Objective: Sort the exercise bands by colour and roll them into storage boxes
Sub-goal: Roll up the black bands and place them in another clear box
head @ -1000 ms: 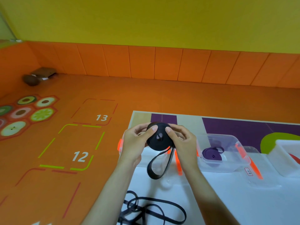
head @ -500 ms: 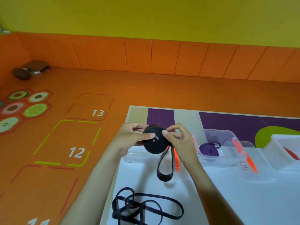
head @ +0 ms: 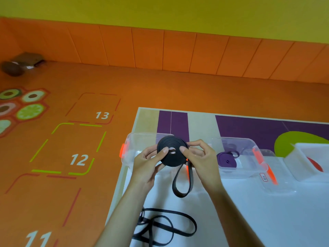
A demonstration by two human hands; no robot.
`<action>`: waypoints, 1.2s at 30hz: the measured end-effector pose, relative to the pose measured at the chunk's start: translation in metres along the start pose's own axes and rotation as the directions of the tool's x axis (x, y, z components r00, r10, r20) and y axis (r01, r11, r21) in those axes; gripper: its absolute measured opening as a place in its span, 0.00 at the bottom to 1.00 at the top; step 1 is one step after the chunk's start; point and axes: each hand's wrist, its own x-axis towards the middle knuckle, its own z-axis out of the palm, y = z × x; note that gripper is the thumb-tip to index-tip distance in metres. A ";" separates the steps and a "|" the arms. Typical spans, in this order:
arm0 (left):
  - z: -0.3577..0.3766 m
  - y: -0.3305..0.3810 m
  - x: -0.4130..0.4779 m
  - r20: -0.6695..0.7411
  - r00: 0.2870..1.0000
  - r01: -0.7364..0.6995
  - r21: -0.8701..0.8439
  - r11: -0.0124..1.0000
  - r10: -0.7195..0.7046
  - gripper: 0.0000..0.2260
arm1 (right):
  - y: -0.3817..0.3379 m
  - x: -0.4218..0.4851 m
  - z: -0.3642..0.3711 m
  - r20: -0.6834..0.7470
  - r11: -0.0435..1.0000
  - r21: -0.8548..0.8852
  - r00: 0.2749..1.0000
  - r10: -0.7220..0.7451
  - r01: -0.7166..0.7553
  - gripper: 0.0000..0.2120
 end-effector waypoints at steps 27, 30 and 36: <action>0.098 -0.054 -0.031 -0.203 0.977 0.078 0.035 0.996 -0.070 0.15 | 0.054 -0.011 -0.061 -0.112 0.940 0.327 0.983 0.143 -0.100 0.12; 0.108 -0.067 -0.038 -0.280 0.958 0.051 -0.022 0.998 -0.055 0.13 | 0.057 -0.016 -0.067 -0.094 0.912 0.386 0.977 0.189 -0.139 0.13; 0.108 -0.083 -0.051 -0.369 0.927 0.006 -0.154 0.988 -0.063 0.13 | 0.068 -0.019 -0.071 -0.108 0.919 0.361 0.972 0.209 -0.158 0.02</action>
